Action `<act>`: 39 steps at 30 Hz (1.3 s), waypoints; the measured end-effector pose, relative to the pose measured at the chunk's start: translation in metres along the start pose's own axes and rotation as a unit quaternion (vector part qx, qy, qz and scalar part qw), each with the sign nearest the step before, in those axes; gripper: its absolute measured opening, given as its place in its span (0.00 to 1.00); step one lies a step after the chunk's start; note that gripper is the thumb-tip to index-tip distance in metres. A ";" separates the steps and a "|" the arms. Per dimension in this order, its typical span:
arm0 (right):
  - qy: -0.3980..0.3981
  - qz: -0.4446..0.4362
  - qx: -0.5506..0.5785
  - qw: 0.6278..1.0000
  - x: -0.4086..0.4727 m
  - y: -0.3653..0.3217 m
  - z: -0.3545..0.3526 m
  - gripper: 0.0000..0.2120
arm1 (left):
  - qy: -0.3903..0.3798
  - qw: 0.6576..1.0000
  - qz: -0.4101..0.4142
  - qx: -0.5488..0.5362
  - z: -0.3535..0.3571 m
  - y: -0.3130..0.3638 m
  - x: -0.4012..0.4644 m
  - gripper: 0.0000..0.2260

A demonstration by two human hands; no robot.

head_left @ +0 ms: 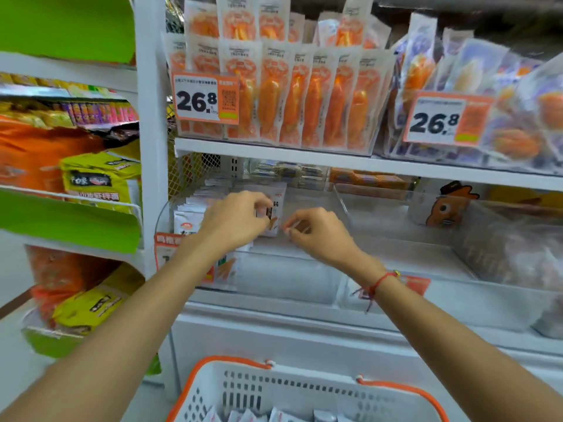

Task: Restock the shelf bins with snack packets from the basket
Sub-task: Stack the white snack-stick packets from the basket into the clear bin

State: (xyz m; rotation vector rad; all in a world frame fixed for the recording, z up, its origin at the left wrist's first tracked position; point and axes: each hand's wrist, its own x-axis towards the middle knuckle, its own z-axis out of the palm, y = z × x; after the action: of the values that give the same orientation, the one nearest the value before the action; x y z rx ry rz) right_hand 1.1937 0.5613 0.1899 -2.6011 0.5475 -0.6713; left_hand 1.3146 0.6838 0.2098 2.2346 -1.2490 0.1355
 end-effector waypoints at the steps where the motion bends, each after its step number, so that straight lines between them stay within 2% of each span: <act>1: -0.003 0.001 0.013 1.000 -0.015 -0.001 -0.001 0.08 | 0.005 1.000 -0.011 -0.023 0.003 0.001 -0.014 0.12; 4: -0.029 0.015 0.043 0.999 -0.056 0.003 0.003 0.06 | -0.001 0.995 -0.033 -0.099 0.023 -0.003 -0.052 0.08; 7: -0.076 0.055 0.078 0.992 -0.094 0.015 0.017 0.06 | -0.041 0.984 -0.056 -0.163 0.053 -0.014 -0.088 0.07; 15: -0.209 0.191 0.143 0.948 -0.197 0.061 0.093 0.09 | -0.123 0.949 -0.146 -0.253 0.150 -0.038 -0.186 0.08; 18: -0.270 0.240 0.130 0.924 -0.234 0.077 0.129 0.09 | -0.187 0.941 -0.178 -0.220 0.185 -0.049 -0.219 0.09; 23: -0.345 0.273 0.024 0.898 -0.287 0.102 0.177 0.14 | -0.294 0.908 -0.247 -0.170 0.237 -0.072 -0.268 0.13; 26: -0.365 0.232 -0.080 0.898 -0.317 0.115 0.196 0.20 | -0.353 0.891 -0.276 -0.070 0.259 -0.088 -0.297 0.21; 29: -0.351 0.164 -0.166 0.907 -0.326 0.118 0.206 0.24 | -0.344 0.905 -0.250 0.025 0.271 -0.096 -0.314 0.26; 32: -0.343 0.201 -0.180 0.900 -0.323 0.116 0.216 0.30 | -0.306 0.912 -0.272 0.028 0.278 -0.096 -0.319 0.28; 35: -0.307 0.239 -0.189 0.902 -0.319 0.114 0.226 0.29 | -0.226 0.917 -0.328 -0.020 0.283 -0.099 -0.320 0.25; 37: -0.277 0.259 -0.185 0.907 -0.317 0.111 0.232 0.27 | -0.176 0.914 -0.353 -0.095 0.286 -0.102 -0.320 0.25; 39: -0.273 0.298 -0.138 0.904 -0.313 0.110 0.235 0.30 | -0.143 0.893 -0.380 -0.195 0.285 -0.101 -0.319 0.30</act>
State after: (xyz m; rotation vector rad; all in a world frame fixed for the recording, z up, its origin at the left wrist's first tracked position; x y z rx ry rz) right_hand 1.0345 0.6769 -0.1653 -2.4782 1.2269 0.3494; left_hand 1.1665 0.8151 -0.1831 2.2463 -0.3856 -0.7022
